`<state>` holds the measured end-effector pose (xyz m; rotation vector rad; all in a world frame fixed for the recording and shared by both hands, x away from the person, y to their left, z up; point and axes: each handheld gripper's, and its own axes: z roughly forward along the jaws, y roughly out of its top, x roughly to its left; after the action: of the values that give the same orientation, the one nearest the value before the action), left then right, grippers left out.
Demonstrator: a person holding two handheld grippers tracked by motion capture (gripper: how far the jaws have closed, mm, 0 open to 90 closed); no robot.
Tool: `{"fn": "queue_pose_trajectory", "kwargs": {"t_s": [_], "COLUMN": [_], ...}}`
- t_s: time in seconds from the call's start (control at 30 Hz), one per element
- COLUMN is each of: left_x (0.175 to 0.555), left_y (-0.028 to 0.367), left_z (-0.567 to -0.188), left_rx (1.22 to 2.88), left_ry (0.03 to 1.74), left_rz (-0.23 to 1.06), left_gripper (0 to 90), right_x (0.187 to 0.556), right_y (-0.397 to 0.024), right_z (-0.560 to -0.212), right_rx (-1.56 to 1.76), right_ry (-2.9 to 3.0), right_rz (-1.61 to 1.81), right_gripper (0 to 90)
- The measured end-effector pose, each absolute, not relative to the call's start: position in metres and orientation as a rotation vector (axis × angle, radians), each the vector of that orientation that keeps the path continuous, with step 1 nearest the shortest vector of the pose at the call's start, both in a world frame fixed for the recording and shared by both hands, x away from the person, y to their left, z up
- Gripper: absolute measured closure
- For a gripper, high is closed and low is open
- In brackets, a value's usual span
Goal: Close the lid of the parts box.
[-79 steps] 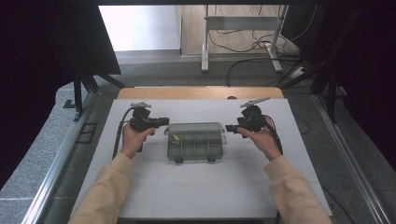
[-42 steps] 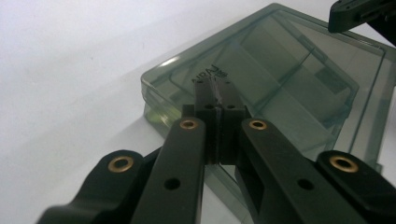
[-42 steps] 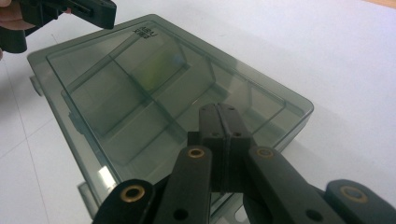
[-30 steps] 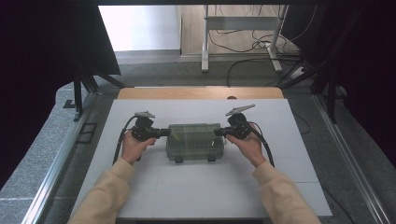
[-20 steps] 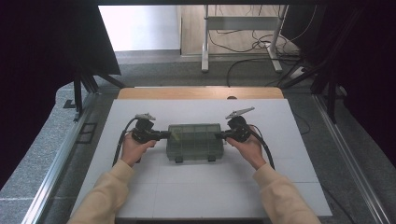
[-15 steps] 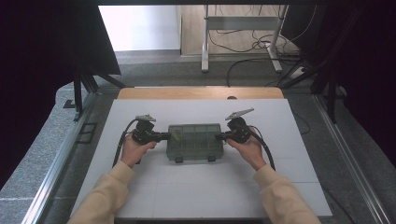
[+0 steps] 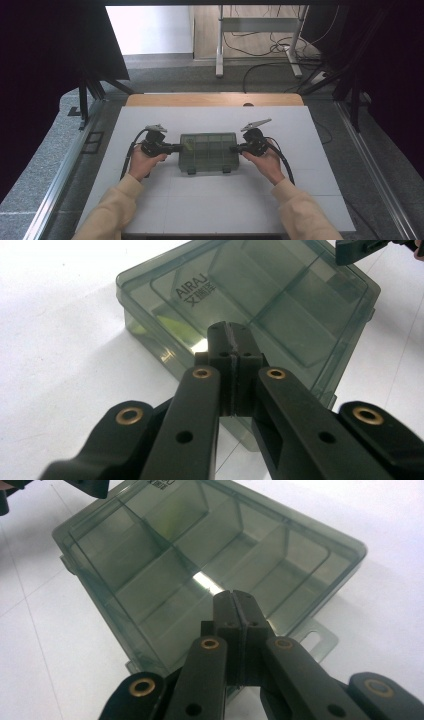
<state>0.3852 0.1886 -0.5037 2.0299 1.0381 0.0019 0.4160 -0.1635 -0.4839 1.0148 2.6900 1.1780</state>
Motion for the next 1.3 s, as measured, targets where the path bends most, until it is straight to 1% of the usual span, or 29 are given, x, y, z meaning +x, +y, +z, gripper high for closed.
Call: {"fn": "queue_pose_trajectory", "kwargs": {"t_s": [0.43,0.9,1.3], "left_x": [0.386,0.377,0.369], "left_y": [0.190,0.188,0.192], "left_z": [-0.507,-0.497,-0.491], "left_rx": [2.012,1.995,1.962], "left_ry": [1.039,1.018,1.014], "left_rz": [-0.010,0.056,0.092], "left_gripper": [89.8,89.9,89.9], "right_x": [0.415,0.410,0.409], "right_y": [-0.166,-0.165,-0.169], "right_z": [-0.485,-0.478,-0.477], "right_rx": [1.024,0.982,0.963], "right_ry": [2.685,2.641,2.626], "right_rz": [1.199,1.277,1.266], "right_gripper": [90.0,90.0,90.0]}}
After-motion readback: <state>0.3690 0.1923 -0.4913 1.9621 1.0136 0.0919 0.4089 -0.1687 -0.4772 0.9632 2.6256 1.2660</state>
